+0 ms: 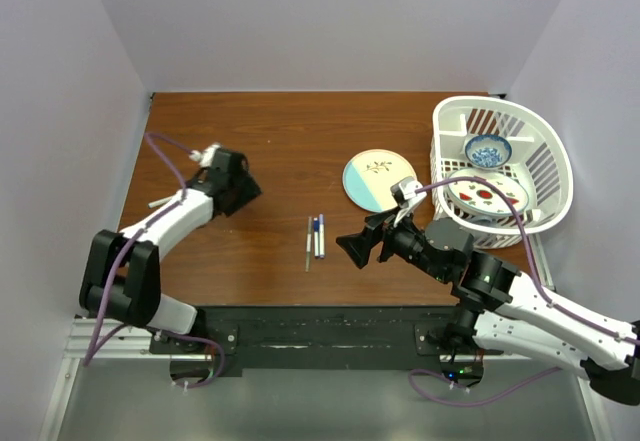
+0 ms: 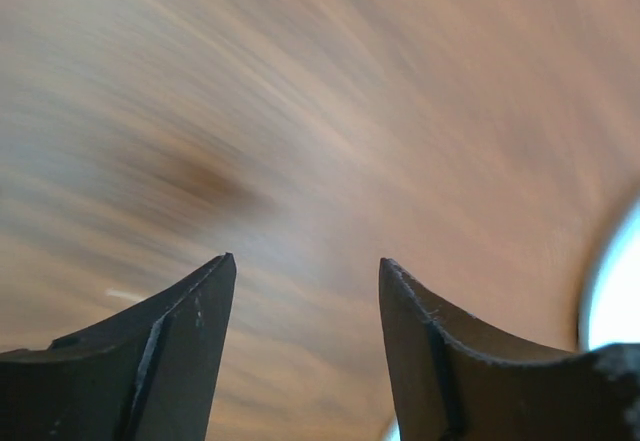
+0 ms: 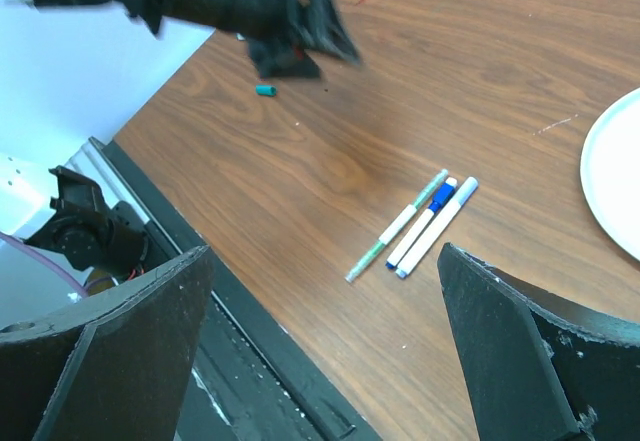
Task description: Insert the pens into the pen caps
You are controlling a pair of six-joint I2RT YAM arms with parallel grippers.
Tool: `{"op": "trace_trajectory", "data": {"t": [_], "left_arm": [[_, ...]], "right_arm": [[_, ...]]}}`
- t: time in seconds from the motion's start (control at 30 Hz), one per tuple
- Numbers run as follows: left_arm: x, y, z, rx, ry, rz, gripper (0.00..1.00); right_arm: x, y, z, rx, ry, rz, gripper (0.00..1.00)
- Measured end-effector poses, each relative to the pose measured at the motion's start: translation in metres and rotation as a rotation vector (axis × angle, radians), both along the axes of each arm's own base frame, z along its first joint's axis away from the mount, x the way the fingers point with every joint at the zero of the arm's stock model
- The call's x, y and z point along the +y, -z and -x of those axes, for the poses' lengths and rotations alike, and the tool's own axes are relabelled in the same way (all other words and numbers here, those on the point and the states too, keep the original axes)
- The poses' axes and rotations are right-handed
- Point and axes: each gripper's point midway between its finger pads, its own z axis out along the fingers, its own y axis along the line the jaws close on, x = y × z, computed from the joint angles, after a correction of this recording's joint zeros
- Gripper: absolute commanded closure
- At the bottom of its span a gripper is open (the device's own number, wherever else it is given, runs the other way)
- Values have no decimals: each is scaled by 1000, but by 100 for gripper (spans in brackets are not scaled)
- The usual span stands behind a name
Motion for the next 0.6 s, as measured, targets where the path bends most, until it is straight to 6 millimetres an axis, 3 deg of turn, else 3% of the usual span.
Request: {"op": "trace_trajectory", "data": {"t": [0.2,0.37,0.47,0.6], "left_arm": [[128,-24,-12,-5,-417,-144,40],[210,-43,-22,-19,-636,-189,38],[244,-35,-27,-3,-652,-199,37],[259,-24,-43,42,-568,-243,36]], "right_arm": [[4,0,2,11,-12,-25,2],[7,4,4,24,-26,-34,3],[10,6,5,31,-42,-32,3],[12,8,5,35,-46,-25,3]]}}
